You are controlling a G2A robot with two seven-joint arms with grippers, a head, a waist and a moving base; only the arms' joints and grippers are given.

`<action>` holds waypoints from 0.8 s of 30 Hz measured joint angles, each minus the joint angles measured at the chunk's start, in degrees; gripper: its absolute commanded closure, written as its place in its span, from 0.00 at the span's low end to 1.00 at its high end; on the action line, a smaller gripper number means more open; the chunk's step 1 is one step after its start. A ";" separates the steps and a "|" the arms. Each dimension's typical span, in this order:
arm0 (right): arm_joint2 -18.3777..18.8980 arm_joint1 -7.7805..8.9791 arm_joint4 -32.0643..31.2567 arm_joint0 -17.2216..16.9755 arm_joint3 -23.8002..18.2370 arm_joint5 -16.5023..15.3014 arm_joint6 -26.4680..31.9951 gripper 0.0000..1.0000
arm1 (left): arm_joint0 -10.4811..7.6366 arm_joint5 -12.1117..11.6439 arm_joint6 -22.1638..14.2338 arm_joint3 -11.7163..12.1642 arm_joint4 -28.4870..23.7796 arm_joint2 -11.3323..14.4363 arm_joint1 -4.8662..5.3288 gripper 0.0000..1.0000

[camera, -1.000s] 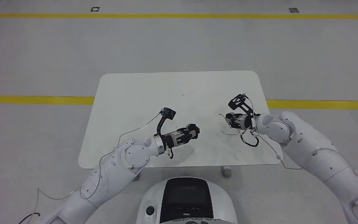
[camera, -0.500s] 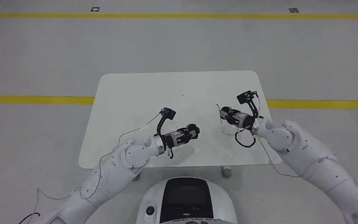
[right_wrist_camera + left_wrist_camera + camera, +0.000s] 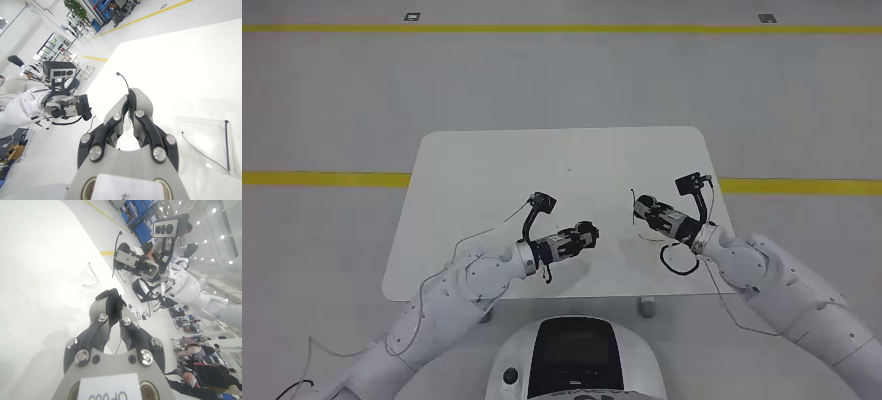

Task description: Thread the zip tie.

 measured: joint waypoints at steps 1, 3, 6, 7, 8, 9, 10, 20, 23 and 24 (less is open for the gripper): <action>0.00 0.00 0.00 0.00 0.00 0.00 0.00 1.00 | 0.00 0.00 0.00 0.00 0.00 0.00 0.00 1.00; 0.00 0.00 0.01 -0.01 -0.01 0.00 0.00 1.00 | 0.00 0.00 0.00 0.00 0.00 0.00 0.00 1.00; -0.01 -0.41 1.05 -1.05 -0.54 0.00 -1.66 1.00 | 0.00 0.00 0.00 0.00 0.00 0.00 0.00 1.00; -0.01 -0.59 1.06 -1.49 -0.47 0.00 -2.67 1.00 | 0.00 0.00 0.00 0.00 0.00 0.00 0.00 1.00; -0.03 -0.90 1.22 -2.13 -0.42 0.00 -4.62 1.00 | 0.00 0.00 0.00 0.00 0.00 0.00 0.00 1.00; -0.17 -1.15 1.33 -2.67 -0.48 0.00 -6.20 1.00 | 0.00 0.00 0.00 0.00 0.00 0.00 0.00 1.00; -0.47 -1.50 1.25 -3.35 -0.78 0.00 -8.32 1.00 | 0.00 0.00 0.00 0.00 0.00 0.00 0.00 1.00; -3.93 -3.30 -6.03 -5.49 -3.44 0.00 -22.10 1.00 | 0.00 0.00 0.00 0.00 0.00 0.00 0.00 1.00; -3.96 -3.29 -6.05 -5.41 -3.42 0.00 -21.95 1.00 | 0.00 0.00 0.00 0.00 0.00 0.00 0.00 1.00; -3.94 -3.28 -6.04 -5.42 -3.41 0.00 -21.95 1.00 | 0.00 0.00 0.00 0.00 0.00 0.00 0.00 1.00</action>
